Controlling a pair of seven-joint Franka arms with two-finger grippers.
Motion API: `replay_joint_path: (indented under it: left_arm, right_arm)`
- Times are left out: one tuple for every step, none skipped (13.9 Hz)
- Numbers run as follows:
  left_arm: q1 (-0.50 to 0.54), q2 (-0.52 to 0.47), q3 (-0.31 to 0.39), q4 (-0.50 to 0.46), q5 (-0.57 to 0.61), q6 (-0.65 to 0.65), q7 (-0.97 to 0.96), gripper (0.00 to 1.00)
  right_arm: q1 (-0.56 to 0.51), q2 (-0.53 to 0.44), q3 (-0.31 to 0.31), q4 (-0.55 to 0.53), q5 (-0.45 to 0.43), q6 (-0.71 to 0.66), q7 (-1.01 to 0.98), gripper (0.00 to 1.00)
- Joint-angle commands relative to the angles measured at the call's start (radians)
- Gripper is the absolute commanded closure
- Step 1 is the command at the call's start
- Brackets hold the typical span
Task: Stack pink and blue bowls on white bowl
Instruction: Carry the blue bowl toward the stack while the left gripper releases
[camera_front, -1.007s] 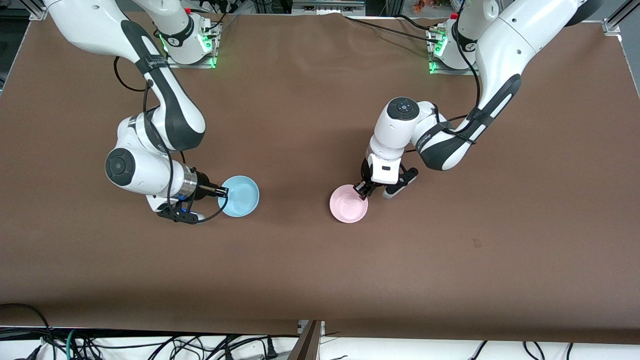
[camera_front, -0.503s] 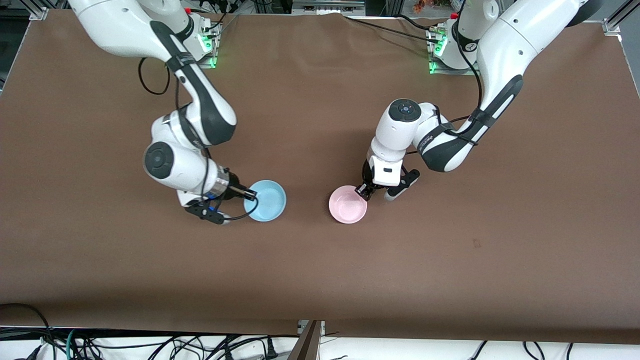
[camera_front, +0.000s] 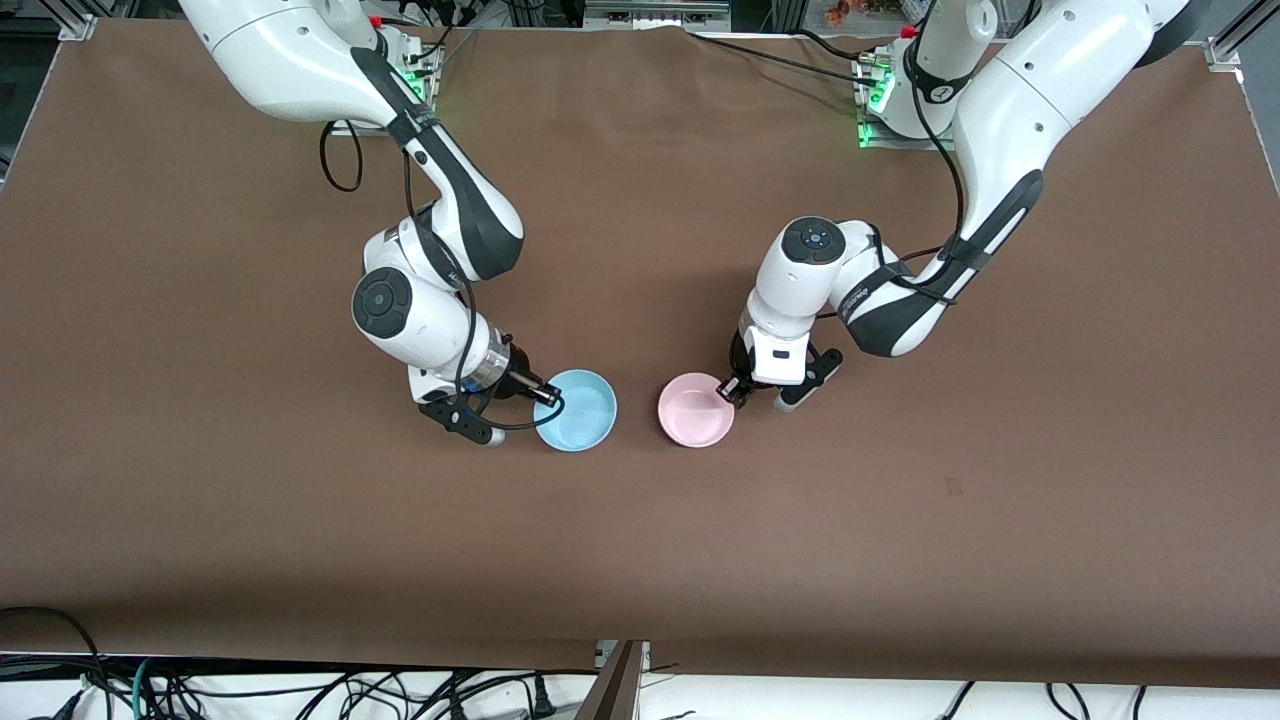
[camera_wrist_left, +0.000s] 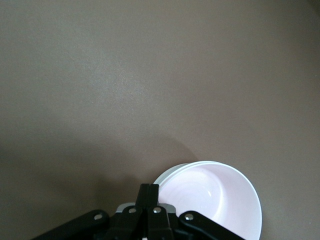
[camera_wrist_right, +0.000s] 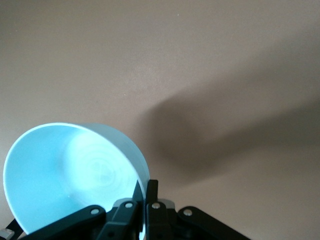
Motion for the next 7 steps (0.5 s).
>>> replay_joint_path:
  left_arm:
    - [0.001,0.004,0.004,0.028,0.031,0.005,-0.002,1.00]
    - [0.007,-0.003,0.003,0.042,0.028,0.005,0.000,1.00]
    - [0.016,-0.009,0.001,0.065,0.025,0.003,0.001,1.00]
    - [0.032,-0.015,-0.005,0.071,0.022,0.003,0.003,1.00]
    - [0.065,-0.024,-0.020,0.088,0.013,0.003,0.023,1.00]
    - [0.107,-0.023,-0.057,0.100,0.003,0.003,0.050,1.00]
    - [0.156,-0.023,-0.093,0.105,-0.015,0.002,0.078,1.00]
  right_arm:
    - [0.002,0.012,0.000,0.026,0.011,0.000,0.015,1.00]
    - [0.005,0.012,0.000,0.026,0.010,0.002,0.028,1.00]
    - [0.013,0.013,0.000,0.035,0.010,0.002,0.043,1.00]
    - [0.023,0.023,0.000,0.047,0.010,0.002,0.069,1.00]
    - [0.040,0.033,0.000,0.065,0.007,0.002,0.101,1.00]
    - [0.063,0.047,-0.001,0.078,0.004,0.003,0.130,1.00]
    - [0.083,0.062,-0.001,0.097,-0.001,0.016,0.156,1.00]
